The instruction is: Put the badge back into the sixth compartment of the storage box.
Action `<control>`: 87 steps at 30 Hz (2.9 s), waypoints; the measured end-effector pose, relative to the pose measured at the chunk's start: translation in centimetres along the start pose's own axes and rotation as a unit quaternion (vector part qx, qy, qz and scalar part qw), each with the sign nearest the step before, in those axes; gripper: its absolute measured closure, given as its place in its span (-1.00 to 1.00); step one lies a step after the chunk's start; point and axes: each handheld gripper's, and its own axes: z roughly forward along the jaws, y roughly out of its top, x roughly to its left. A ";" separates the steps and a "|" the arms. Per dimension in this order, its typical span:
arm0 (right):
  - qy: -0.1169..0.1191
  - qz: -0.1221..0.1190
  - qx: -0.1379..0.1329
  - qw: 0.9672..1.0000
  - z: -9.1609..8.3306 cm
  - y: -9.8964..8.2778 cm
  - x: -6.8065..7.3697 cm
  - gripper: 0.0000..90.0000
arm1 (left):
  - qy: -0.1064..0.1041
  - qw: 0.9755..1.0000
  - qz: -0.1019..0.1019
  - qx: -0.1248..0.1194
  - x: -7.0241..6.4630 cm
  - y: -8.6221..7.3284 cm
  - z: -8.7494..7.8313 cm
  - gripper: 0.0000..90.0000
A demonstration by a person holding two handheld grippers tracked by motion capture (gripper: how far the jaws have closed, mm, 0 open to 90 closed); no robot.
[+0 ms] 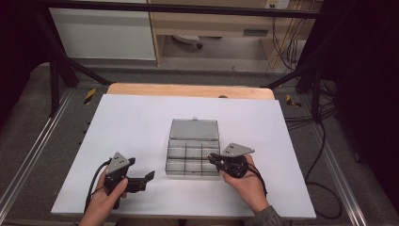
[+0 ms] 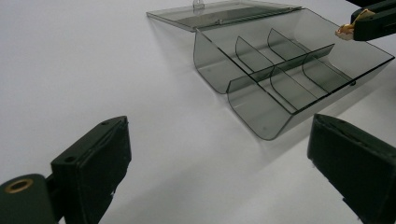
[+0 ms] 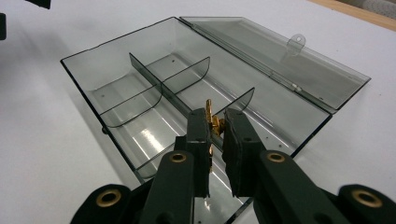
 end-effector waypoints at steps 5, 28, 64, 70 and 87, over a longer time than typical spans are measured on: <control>0.006 -0.001 0.009 1.000 0.1 -0.1 0.3 0.79 | -0.001 1.000 0.000 0.001 0.0 0.0 0.0 -0.86; -0.002 0.019 0.005 1.000 0.1 -0.4 0.1 0.51 | -0.006 1.000 0.003 0.005 -0.1 -0.1 0.1 -0.86; -0.061 0.080 -0.060 0.993 -0.7 -0.5 -1.8 -0.86 | -0.011 1.000 0.007 -0.002 -0.3 0.1 0.1 -0.85; -0.078 0.096 -0.062 0.990 -1.4 -0.9 -3.3 -0.85 | -0.013 1.000 0.007 -0.006 -0.2 0.1 0.1 -0.85; -0.109 0.132 -0.020 0.985 -2.7 -2.7 -7.1 -0.84 | -0.011 1.000 0.014 -0.007 0.0 0.2 0.2 -0.86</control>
